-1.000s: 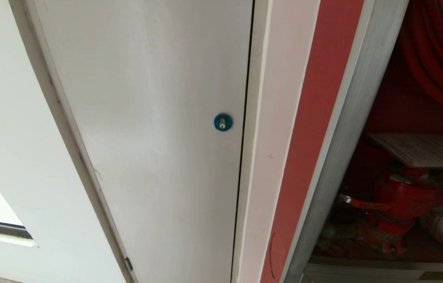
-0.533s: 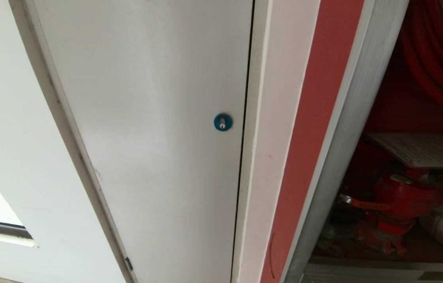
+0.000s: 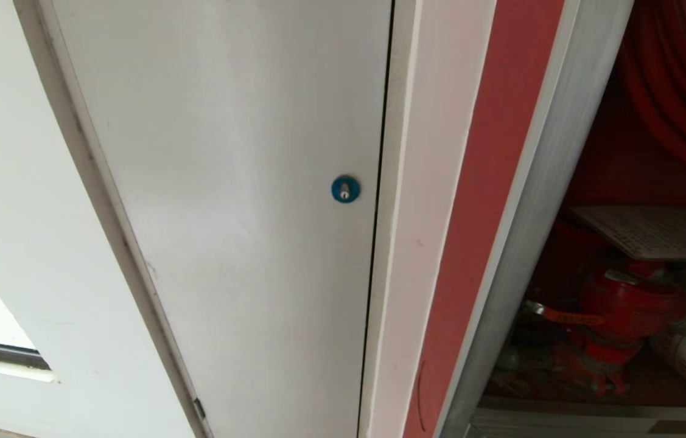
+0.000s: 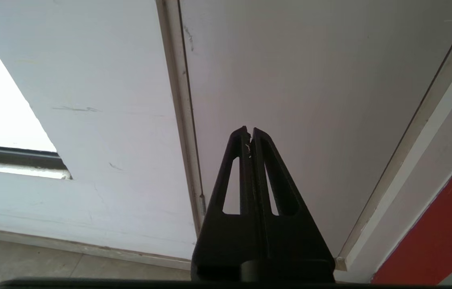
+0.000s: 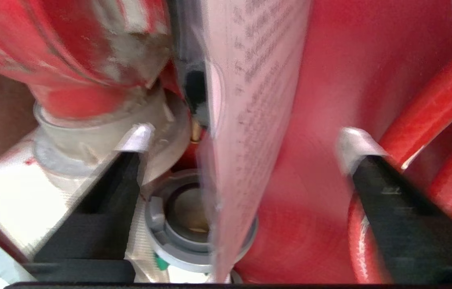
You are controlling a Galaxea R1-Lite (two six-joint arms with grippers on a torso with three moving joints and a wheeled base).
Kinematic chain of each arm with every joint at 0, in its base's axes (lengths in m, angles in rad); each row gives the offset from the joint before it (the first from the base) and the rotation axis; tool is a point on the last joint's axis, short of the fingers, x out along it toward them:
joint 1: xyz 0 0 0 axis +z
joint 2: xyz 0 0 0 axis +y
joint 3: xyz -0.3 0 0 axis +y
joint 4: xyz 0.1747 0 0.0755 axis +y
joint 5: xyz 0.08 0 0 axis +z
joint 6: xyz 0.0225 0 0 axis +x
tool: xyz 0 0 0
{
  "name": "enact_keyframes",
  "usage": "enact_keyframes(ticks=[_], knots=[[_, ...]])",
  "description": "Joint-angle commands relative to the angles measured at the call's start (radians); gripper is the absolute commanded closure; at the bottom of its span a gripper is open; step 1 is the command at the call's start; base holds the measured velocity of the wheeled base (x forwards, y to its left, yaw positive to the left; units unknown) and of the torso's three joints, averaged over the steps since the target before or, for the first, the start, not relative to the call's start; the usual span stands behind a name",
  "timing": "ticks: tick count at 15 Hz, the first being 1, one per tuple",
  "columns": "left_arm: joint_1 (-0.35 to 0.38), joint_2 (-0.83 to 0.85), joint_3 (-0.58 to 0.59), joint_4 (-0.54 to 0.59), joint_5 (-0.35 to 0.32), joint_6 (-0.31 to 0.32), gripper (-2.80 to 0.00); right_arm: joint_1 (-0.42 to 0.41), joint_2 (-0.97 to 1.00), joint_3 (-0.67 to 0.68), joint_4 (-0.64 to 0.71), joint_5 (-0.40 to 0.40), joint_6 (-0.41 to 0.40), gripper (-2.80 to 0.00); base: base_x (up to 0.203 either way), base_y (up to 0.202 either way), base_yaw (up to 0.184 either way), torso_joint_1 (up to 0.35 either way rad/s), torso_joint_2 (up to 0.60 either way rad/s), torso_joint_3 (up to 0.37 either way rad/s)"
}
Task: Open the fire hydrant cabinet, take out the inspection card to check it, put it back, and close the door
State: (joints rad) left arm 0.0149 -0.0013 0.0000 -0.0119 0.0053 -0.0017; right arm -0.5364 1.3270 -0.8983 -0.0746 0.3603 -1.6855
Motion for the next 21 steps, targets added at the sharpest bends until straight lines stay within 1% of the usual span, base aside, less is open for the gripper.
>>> enact_keyframes(ticks=[1, 7, 15, 17, 19, 20, 21], knots=[[-0.001, 0.0, 0.006, 0.0, 0.001, 0.0, 0.0, 0.003, 0.017, -0.014, -0.001, 0.0, -0.01, 0.0, 0.0, 0.0, 0.0, 0.0, 0.0, 0.0], [0.0, 0.001, 0.006, 0.0, 0.001, 0.0, 0.0, 0.001, -0.004, -0.009, -0.001, -0.002, -0.01, 0.0, 0.0, 0.0, 0.0, 0.0, 0.0, 0.0], [0.0, 0.001, 0.006, 0.0, 0.001, 0.0, 0.0, -0.022, -0.169, 0.065, 0.01, -0.003, -0.014, 0.0, 0.0, 0.0, 0.0, 0.0, 0.0, 0.0], [0.0, 0.001, 0.006, 0.0, 0.001, 0.0, 0.0, -0.055, -0.23, 0.086, 0.013, -0.003, -0.015, 0.0, 0.0, 0.0, 0.0, 0.0, 0.0, 0.0], [0.0, 0.001, 0.006, 0.0, 0.001, 0.0, 0.0, -0.119, -0.285, 0.097, 0.026, 0.009, -0.014, 0.0, 0.0, 0.0, 0.0, 0.0, 0.0, 0.0], [0.0, 0.001, 0.006, 0.0, 0.001, 0.0, 0.0, -0.16, -0.305, 0.097, 0.045, 0.035, -0.013, 0.0, 0.0, 0.0, 0.0, 0.0, 0.0, 0.0], [0.0, 0.0, 0.006, 0.0, 0.001, 0.0, 0.0, -0.206, -0.323, 0.096, 0.066, 0.082, -0.013, 0.0, 0.0, 0.0, 0.0, 0.0, 0.0, 0.0]])
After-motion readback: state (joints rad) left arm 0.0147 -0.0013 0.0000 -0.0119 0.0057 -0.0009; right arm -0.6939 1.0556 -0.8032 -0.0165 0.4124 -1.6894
